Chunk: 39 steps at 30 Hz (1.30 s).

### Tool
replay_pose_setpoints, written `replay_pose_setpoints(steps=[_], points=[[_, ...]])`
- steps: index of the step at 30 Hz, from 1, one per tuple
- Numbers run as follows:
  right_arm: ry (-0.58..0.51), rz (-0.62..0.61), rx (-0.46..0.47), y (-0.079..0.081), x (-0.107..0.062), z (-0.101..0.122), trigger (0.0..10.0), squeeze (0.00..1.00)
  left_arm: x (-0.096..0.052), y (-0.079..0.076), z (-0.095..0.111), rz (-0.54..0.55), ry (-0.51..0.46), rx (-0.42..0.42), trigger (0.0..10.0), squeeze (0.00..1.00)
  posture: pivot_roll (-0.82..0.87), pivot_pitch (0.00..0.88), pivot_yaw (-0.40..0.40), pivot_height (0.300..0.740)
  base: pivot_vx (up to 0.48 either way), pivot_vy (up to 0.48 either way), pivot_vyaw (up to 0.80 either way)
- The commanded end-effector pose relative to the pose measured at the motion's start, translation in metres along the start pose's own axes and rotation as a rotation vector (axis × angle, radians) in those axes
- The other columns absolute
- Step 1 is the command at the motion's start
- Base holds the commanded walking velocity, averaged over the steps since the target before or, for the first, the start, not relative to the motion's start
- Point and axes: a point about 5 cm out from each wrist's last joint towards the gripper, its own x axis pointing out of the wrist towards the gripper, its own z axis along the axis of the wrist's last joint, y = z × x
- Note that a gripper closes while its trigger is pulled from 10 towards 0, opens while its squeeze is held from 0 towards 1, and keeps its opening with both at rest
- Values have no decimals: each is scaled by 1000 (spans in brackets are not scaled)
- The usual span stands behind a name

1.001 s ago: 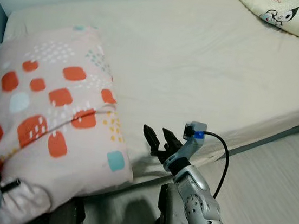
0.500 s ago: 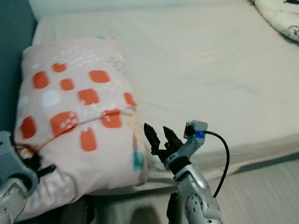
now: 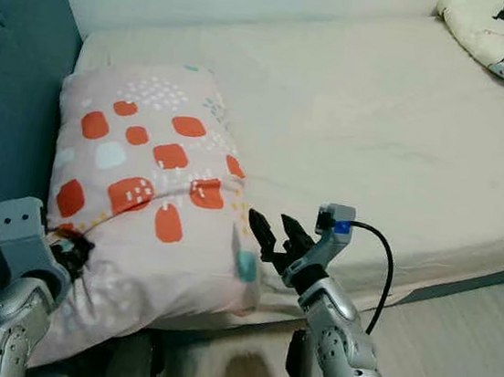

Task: Clean up the room

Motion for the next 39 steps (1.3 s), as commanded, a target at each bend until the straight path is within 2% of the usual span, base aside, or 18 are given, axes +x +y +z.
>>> replay_pose_setpoints(steps=[1,3,8,9,12,17,23,25,27,28,29,31,34,35,36,37,38,39], points=[[17,-1,-3,-1,-1,-4,10000,0,1,20,2,105,-37,102,10000,1000,-6,195,41,582,0,0,0],[17,0,-3,-1,0,-4,10000,0,2,23,10,120,-79,138,10000,1000,-5,194,39,582,0,0,0],[18,1,-8,-3,1,-2,10000,0,2,33,65,188,-335,298,10000,1000,-7,186,32,582,0,0,0],[18,1,-8,-3,1,-2,10000,0,2,33,65,188,-335,298,10000,1000,-7,186,32,582,0,0,0],[15,2,-14,-5,2,1,10000,0,-4,33,104,239,-513,419,10000,1000,-4,180,27,582,0,0,0],[9,1,-19,-6,5,4,10000,0,-8,28,122,243,-597,465,10000,1000,-2,177,24,582,0,0,0],[17,2,-31,-7,6,5,10000,0,-4,27,111,239,-555,501,10000,1000,-10,169,19,582,0,0,0],[35,4,-46,-8,6,4,10000,0,2,31,96,227,-462,600,10000,1000,-7,168,16,582,0,0,0],[44,4,-50,-9,6,3,10000,0,3,34,92,226,-435,629,10000,1000,-7,168,16,582,0,0,0],[54,3,-59,-9,6,2,10000,0,8,34,79,158,-340,735,10000,1000,-1,169,12,582,0,0,0],[54,3,-59,-9,6,2,10000,0,8,34,79,158,-340,735,10000,1000,-1,169,12,582,0,0,0],[66,5,-65,-10,7,1,10000,0,9,44,63,78,-188,852,10000,1000,4,169,9,582,0,0,0],[67,10,-64,-9,9,1,10000,0,6,52,63,19,-92,933,10000,1000,6,166,8,582,0,0,0],[65,13,-63,-9,9,2,10000,0,5,55,72,23,-99,969,10000,910,6,165,7,582,0,0,0],[64,15,-61,-8,10,2,10000,0,4,57,78,18,-96,1010,10000,408,6,164,7,582,0,0,0],[64,15,-61,-8,10,2,10000,0,4,57,78,18,-96,1010,10000,408,6,164,7,582,0,0,0],[63,17,-60,-8,11,2,10000,0,4,58,83,11,-85,1028,10000,0,10,161,7,582,0,0,0],[63,18,-59,-8,11,2,10000,0,5,59,85,7,-78,1033,10000,0,10,161,7,582,0,0,0]])
